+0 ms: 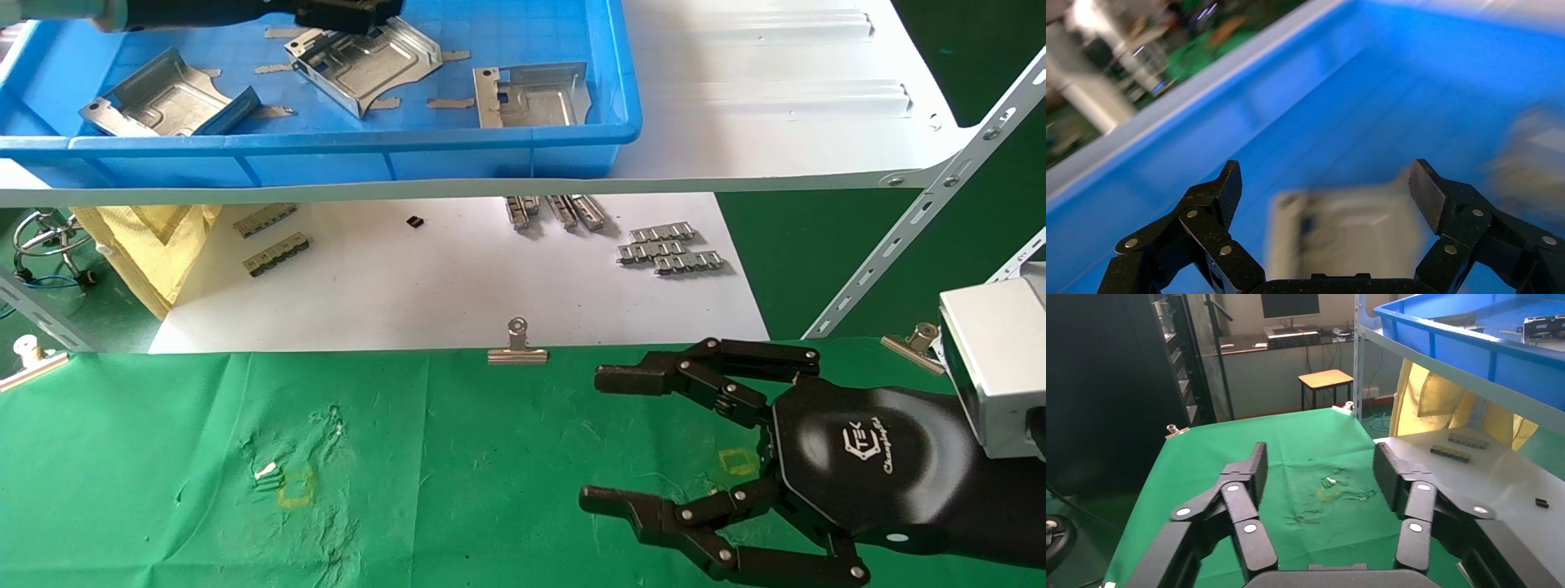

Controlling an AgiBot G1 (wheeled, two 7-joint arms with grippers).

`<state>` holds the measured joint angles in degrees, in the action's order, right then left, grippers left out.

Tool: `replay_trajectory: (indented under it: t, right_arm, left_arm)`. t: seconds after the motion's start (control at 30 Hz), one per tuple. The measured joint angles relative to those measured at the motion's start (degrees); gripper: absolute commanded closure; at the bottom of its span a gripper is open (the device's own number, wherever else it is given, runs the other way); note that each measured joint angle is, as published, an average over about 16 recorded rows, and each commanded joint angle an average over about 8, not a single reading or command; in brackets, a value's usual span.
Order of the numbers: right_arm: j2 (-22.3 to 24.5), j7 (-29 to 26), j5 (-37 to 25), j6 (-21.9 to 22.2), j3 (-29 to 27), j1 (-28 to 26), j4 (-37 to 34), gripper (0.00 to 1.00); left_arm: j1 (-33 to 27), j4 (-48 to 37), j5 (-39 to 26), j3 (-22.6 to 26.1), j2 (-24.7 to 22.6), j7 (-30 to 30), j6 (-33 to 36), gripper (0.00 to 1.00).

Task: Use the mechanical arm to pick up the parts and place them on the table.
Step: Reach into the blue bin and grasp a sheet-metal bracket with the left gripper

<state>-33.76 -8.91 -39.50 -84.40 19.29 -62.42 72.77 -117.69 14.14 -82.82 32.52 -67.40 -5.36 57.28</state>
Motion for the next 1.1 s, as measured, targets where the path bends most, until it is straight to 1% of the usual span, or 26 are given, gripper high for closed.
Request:
replay_trajectory:
  t: [0.17,0.2,0.5,0.8,1.1]
  right_arm:
    - [0.0,0.0,0.0,0.0,0.0,0.0,0.0,0.00]
    - [0.0,0.0,0.0,0.0,0.0,0.0,0.0,0.00]
    - [0.0,0.0,0.0,0.0,0.0,0.0,0.0,0.00]
    - [0.0,0.0,0.0,0.0,0.0,0.0,0.0,0.00]
    - [0.0,0.0,0.0,0.0,0.0,0.0,0.0,0.00]
  left_arm:
    - [-3.1,-7.0,-4.1,2.4,-2.9,-0.3,-3.8,0.94]
    - [-3.6,-8.0,-4.7,2.7,-3.3,-0.5,-4.1,1.00]
    - [-5.7,-12.9,-6.8,4.2,-4.4,-1.8,-3.5,1.00]
    - [-6.1,-14.0,-6.6,4.0,-3.6,-2.2,-2.8,1.00]
    - [-5.9,-14.0,-6.1,3.7,-3.0,-2.0,-4.3,1.00]
